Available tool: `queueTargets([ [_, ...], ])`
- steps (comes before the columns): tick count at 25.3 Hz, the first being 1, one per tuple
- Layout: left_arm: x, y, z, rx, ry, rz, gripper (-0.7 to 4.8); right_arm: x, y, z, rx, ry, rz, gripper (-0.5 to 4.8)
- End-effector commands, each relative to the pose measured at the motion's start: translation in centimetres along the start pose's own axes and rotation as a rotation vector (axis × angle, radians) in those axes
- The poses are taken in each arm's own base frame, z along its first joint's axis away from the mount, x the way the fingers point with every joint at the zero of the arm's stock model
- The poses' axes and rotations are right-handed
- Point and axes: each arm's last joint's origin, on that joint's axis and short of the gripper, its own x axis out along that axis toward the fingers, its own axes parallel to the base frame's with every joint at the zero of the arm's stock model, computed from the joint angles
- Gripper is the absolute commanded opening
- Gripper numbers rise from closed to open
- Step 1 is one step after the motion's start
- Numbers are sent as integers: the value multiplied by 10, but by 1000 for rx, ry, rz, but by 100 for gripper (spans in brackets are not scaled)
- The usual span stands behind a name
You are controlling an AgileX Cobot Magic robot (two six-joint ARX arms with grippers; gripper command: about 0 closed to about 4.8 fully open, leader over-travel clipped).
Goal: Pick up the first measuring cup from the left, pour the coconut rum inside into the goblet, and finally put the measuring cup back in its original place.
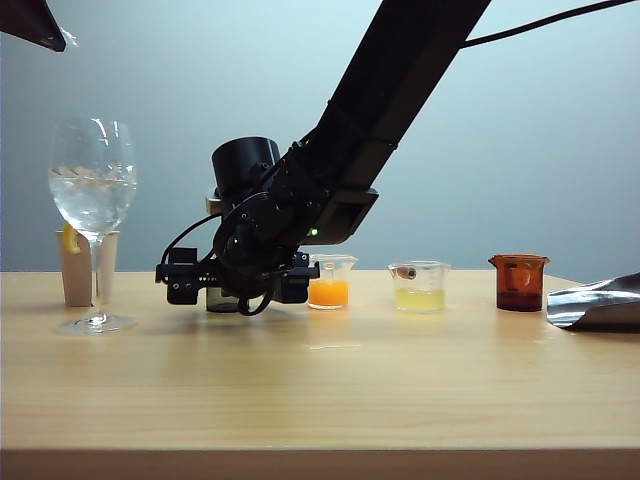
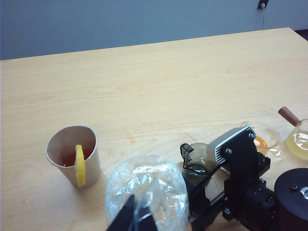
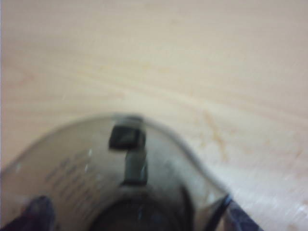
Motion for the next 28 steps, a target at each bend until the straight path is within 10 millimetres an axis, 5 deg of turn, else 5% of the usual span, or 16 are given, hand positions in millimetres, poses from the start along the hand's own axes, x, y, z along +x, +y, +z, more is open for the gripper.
queueTargets([
  [1, -1, 0, 2, 6, -17, -1, -4, -6, 1, 8, 32, 46, 11, 479],
  [11, -1, 0, 2, 6, -17, -1, -4, -26, 1, 33, 33, 188, 89, 440],
  [21, -1, 0, 2, 6, -17, -1, -4, -79, -12, 72, 14, 479, 61, 435],
  [24, -1, 0, 2, 6, -17, -1, -4, -94, -14, 85, -15, 508, 57, 281],
  [25, -1, 0, 2, 6, -16, -1, -4, -99, -15, 90, -34, 508, 64, 194],
  [26, -1, 0, 2, 6, -17, -1, -4, -107, -15, 99, -58, 502, 73, 47],
  [27, -1, 0, 2, 6, -17, -1, -4, -111, -16, 104, -65, 495, 77, -10],
  [28, -1, 0, 2, 6, -16, -2, -4, -117, -16, 111, -70, 481, 84, -3],
])
